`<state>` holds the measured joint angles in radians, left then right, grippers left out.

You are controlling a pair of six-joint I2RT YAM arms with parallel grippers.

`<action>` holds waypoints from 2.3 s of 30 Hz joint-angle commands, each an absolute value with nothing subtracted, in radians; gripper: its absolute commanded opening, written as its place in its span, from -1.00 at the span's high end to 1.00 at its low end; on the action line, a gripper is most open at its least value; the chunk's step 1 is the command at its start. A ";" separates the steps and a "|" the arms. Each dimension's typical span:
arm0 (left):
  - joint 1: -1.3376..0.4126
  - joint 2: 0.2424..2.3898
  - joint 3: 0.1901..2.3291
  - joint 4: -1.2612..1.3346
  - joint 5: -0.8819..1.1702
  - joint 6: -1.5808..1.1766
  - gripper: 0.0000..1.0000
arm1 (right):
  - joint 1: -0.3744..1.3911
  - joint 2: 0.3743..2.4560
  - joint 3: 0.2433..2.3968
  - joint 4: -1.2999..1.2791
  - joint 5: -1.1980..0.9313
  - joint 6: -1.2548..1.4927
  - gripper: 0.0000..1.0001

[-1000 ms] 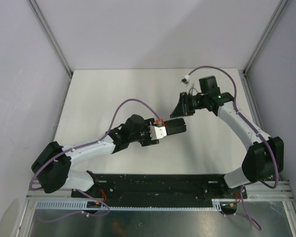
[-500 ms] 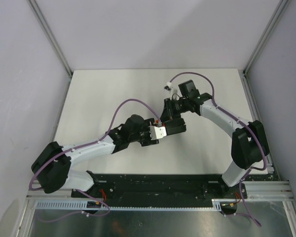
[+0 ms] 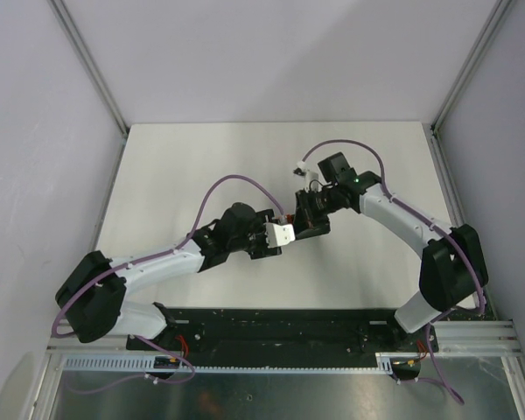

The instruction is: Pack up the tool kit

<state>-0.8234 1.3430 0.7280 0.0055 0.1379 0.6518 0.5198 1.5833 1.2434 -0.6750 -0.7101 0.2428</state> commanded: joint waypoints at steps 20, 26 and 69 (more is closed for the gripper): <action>-0.775 1.359 0.745 -0.093 0.201 0.568 1.00 | 0.514 1.431 1.162 -0.689 -0.643 0.174 0.77; -0.770 1.348 0.741 -0.095 0.215 0.573 1.00 | 0.545 1.483 1.157 -0.639 -0.645 0.192 0.80; -0.779 1.316 0.707 -0.093 0.215 0.603 1.00 | 0.557 1.581 1.158 -0.229 -0.516 0.413 0.83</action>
<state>-0.7639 1.3331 0.7326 -0.0128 0.1875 0.5865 0.5556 1.5387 1.1427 -0.2550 -0.5301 0.4156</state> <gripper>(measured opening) 0.721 0.080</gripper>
